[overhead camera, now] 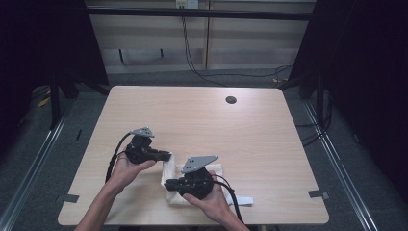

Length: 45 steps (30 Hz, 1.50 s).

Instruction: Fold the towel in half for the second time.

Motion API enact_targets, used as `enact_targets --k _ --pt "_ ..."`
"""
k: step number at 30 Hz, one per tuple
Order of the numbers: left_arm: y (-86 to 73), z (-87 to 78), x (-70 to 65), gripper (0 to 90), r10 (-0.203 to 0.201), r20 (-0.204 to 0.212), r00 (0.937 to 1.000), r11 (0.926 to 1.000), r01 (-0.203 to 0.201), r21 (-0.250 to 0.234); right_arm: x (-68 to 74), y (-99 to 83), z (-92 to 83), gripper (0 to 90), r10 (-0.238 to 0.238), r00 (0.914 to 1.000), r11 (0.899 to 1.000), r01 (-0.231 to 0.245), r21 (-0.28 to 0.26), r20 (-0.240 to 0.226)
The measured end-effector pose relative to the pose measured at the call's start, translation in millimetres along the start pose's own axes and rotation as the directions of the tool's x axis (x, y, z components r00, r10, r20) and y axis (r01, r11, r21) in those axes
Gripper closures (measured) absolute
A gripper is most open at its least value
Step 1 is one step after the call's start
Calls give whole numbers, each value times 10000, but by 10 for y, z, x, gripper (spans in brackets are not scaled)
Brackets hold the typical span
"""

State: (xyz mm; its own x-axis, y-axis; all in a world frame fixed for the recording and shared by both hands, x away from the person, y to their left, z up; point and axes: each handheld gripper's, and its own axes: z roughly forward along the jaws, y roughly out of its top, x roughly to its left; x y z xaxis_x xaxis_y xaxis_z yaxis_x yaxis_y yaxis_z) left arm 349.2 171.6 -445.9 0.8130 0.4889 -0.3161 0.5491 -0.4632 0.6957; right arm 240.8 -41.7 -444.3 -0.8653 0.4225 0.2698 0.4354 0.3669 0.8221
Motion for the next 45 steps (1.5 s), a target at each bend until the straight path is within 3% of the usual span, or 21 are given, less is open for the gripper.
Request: enact_targets --k 7,10,17,21,24,27,31,33,35,40,45 --pt "28 61 -79 846 158 193 9997 9998 -160 125 30 -95 -100 852 59 9999 9997 -56 -250 115" --pt "34 94 -106 846 265 271 9993 9996 -266 22 13 -117 -145 852 107 9998 9997 -103 -234 190" --pt "77 179 -130 846 212 394 9990 9995 -221 226 -39 -220 -229 851 347 9986 9993 -341 -161 408" --pt "112 251 -181 846 392 424 9983 9986 -406 329 -40 -260 -295 851 479 9978 9987 -470 -212 460" --pt "138 309 -215 846 434 566 9975 9989 -443 163 -16 -288 -354 850 504 9965 9981 -479 -388 664" --pt "176 377 -260 846 575 612 9965 9974 -601 406 -12 -331 -404 850 553 9957 9980 -527 -358 746" --pt "249 453 -306 845 684 777 9946 9968 -714 369 -33 -384 -483 850 688 9934 9973 -660 -336 918" --pt "277 488 -356 846 850 796 9932 9962 -861 95 -29 -401 -523 850 681 9920 9973 -647 -346 1066" --pt "312 522 -389 846 971 844 9917 9944 -1002 339 -11 -407 -559 850 623 9921 9973 -575 -462 1091" --pt "341 651 -446 845 921 1081 9899 9943 -973 431 22 -415 -624 849 502 9910 9985 -469 -291 1242" --pt "335 791 -436 845 847 959 9918 9910 -939 954 -61 -544 -635 847 725 9864 9971 -752 128 1477"
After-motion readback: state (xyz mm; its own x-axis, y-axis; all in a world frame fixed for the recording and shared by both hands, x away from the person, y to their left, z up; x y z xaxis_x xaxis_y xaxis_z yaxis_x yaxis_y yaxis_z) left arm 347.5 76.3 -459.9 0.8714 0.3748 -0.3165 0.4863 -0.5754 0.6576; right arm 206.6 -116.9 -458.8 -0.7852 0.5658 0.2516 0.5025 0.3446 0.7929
